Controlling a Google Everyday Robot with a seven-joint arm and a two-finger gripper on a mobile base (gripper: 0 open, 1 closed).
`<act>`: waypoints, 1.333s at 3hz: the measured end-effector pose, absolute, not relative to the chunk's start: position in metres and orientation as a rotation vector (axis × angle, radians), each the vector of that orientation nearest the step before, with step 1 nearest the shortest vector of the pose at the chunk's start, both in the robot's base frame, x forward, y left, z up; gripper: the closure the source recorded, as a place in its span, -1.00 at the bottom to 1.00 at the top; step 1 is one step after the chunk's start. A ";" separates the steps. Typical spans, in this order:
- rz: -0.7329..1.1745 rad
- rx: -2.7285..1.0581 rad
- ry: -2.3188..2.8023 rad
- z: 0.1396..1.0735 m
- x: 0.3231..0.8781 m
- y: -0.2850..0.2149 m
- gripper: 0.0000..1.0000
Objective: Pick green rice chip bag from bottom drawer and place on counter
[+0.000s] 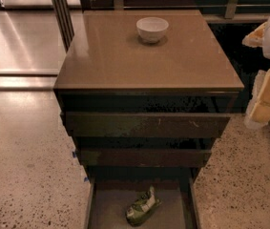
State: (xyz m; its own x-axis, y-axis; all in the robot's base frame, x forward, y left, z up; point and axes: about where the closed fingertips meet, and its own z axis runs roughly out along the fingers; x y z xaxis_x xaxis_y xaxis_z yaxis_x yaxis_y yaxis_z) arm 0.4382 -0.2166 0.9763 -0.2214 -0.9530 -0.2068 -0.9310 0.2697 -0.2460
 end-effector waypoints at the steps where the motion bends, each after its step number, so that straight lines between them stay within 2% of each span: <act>1: -0.099 -1.724 2.231 0.976 0.438 -0.217 -1.00; 2: -0.083 -1.716 2.222 0.967 0.436 -0.216 -1.00; 3: 0.056 -1.710 2.170 0.916 0.424 -0.211 -1.00; 4: 0.287 -1.591 2.144 0.836 0.406 -0.199 -1.00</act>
Offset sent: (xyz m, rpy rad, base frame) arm -0.0059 0.0010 -0.0307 0.0485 0.0101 0.0052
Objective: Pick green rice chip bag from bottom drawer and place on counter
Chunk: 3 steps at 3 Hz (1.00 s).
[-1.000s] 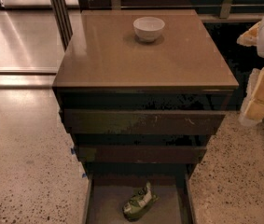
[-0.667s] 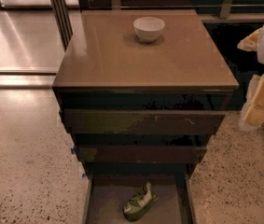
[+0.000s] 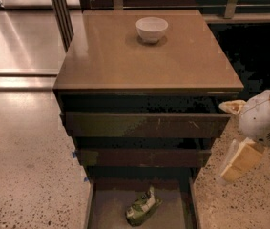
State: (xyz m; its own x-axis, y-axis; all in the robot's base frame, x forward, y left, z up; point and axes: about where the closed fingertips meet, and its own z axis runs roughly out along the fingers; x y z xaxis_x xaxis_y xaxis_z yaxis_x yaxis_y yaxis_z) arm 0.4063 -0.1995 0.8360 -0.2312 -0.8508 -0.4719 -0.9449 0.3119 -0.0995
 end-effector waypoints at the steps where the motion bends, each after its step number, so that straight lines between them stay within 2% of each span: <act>1: 0.449 -1.501 2.162 0.744 0.390 -0.178 -1.00; 2: 0.517 -1.438 2.214 0.655 0.380 -0.167 -1.00; 3: 0.462 -1.383 2.211 0.638 0.395 -0.170 -1.00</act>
Offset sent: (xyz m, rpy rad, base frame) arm 0.0136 0.0319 -0.3056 0.1289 0.0418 -0.2197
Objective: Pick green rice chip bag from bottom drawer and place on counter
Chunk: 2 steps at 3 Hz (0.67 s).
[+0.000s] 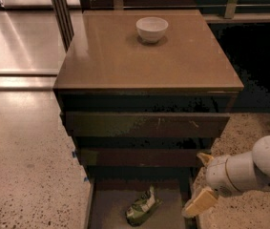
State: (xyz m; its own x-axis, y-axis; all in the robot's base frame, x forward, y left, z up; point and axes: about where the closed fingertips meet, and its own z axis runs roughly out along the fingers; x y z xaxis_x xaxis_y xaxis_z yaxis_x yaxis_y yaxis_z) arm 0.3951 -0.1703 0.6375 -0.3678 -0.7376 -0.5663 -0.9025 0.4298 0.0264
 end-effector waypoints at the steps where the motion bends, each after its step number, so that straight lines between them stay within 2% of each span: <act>1: 0.454 -1.382 2.207 0.641 0.397 -0.170 -1.00; 2: 0.481 -1.296 2.211 0.614 0.398 -0.178 -1.00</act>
Offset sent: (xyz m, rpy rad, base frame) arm 0.0059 -0.0297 -0.0896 0.1610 -0.0190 -0.1934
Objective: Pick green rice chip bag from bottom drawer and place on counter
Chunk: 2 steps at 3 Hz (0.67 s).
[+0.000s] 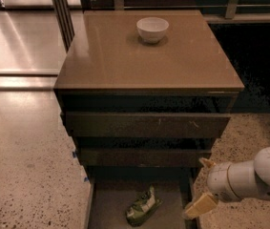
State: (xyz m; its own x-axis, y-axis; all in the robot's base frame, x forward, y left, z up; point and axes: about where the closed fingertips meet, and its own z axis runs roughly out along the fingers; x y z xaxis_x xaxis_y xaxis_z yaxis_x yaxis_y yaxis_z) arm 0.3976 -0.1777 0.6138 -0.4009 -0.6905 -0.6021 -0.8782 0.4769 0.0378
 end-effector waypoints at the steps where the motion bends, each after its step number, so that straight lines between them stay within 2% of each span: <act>1: 0.483 -1.181 2.194 0.566 0.418 -0.198 -1.00; 2: 0.525 -1.116 2.180 0.505 0.452 -0.207 -1.00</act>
Offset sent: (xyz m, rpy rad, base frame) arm 0.0871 -0.0296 -0.2266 0.2357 0.0388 -0.1455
